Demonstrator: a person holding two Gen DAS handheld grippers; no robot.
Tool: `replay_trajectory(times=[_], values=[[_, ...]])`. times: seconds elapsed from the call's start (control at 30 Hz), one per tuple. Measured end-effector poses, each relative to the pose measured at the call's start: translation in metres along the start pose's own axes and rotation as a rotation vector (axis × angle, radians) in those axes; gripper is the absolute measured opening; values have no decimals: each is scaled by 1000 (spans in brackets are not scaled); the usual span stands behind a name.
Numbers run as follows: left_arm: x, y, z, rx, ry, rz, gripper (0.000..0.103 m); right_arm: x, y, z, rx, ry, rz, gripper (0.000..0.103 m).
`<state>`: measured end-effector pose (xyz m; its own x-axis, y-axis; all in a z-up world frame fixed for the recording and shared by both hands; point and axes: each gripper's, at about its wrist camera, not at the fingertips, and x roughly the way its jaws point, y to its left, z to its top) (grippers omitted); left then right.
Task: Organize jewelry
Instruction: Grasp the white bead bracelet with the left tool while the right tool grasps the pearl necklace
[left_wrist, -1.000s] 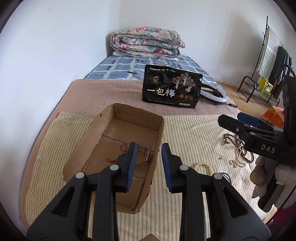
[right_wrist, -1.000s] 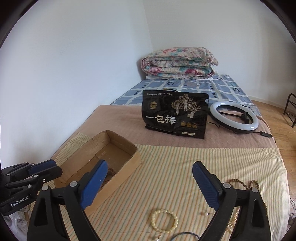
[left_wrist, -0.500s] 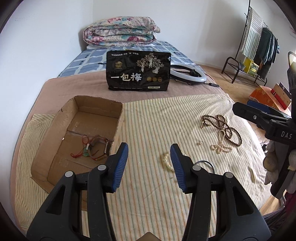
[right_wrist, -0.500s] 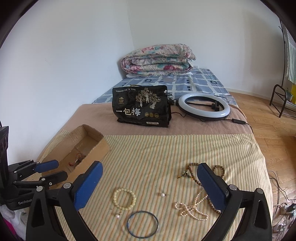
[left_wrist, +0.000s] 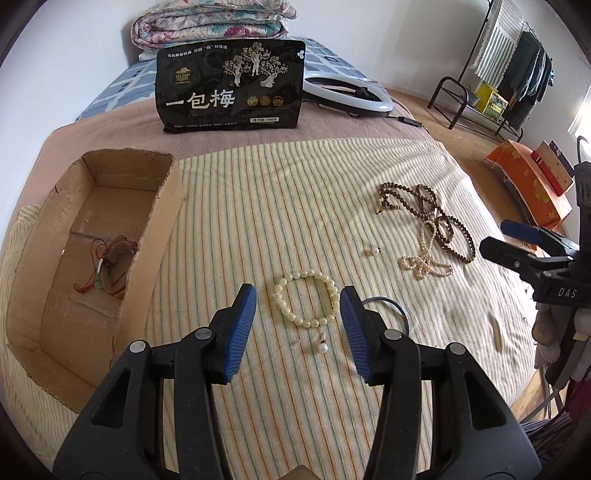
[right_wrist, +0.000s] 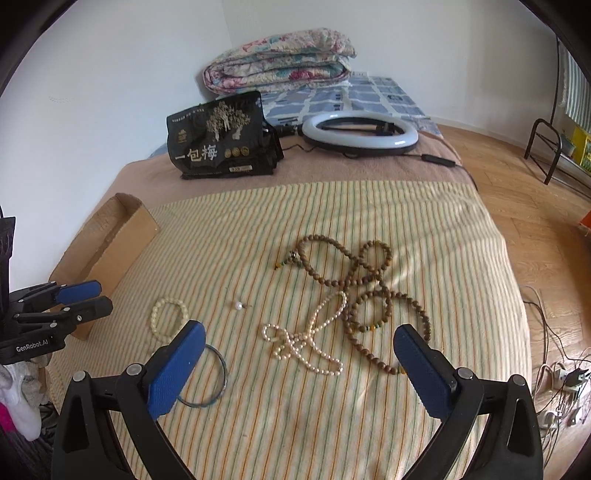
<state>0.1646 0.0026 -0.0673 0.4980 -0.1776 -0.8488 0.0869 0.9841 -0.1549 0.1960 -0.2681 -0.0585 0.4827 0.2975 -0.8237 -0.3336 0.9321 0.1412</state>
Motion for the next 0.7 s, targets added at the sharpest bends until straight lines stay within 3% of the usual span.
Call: replay_trajectory(times=[0.2, 0.7], values=[[34, -3, 5, -43, 86, -29, 48, 31, -3, -6, -6, 120, 18, 101], [82, 10, 12, -100, 172, 19, 45, 55, -13, 1, 69, 164, 61, 98]])
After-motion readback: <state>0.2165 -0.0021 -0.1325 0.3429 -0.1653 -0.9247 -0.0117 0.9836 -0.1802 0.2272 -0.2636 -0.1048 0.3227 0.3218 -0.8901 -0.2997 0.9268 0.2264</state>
